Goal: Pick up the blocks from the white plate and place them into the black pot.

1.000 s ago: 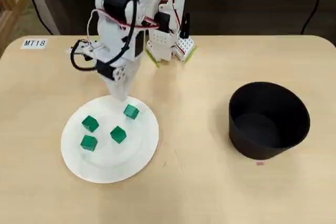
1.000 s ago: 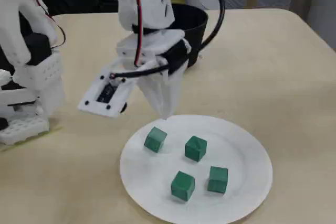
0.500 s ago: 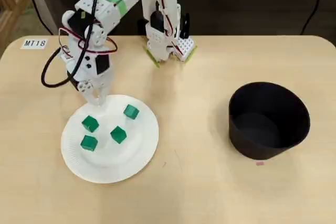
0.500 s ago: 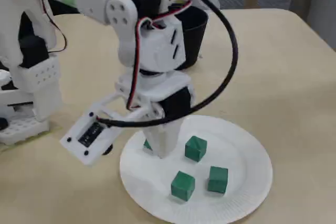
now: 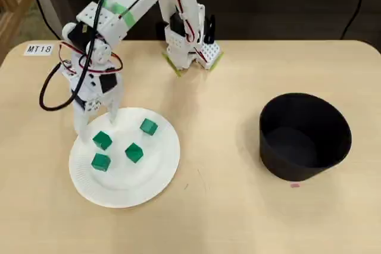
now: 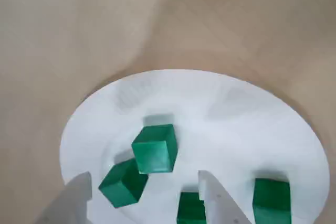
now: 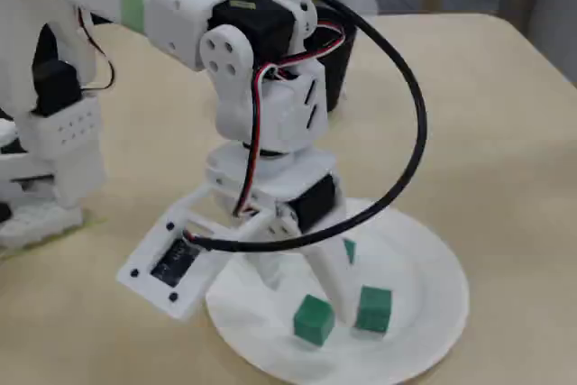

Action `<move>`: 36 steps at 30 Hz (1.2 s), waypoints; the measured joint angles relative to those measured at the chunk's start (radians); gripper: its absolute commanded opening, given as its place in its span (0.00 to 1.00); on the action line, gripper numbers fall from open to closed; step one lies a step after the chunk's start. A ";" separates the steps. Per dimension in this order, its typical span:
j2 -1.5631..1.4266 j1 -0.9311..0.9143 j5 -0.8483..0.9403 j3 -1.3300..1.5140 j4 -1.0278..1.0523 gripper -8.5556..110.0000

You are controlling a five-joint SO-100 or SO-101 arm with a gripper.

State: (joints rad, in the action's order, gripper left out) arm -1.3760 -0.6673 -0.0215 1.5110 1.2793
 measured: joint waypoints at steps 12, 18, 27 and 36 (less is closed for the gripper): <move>0.115 0.002 0.100 -0.098 0.023 0.34; 0.149 0.005 0.101 -0.098 0.026 0.33; 0.204 0.020 0.095 -0.120 -0.009 0.21; 0.287 0.020 0.095 -0.281 -0.018 0.05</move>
State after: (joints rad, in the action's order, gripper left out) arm -1.0891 -0.6473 0.0736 1.2303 1.2609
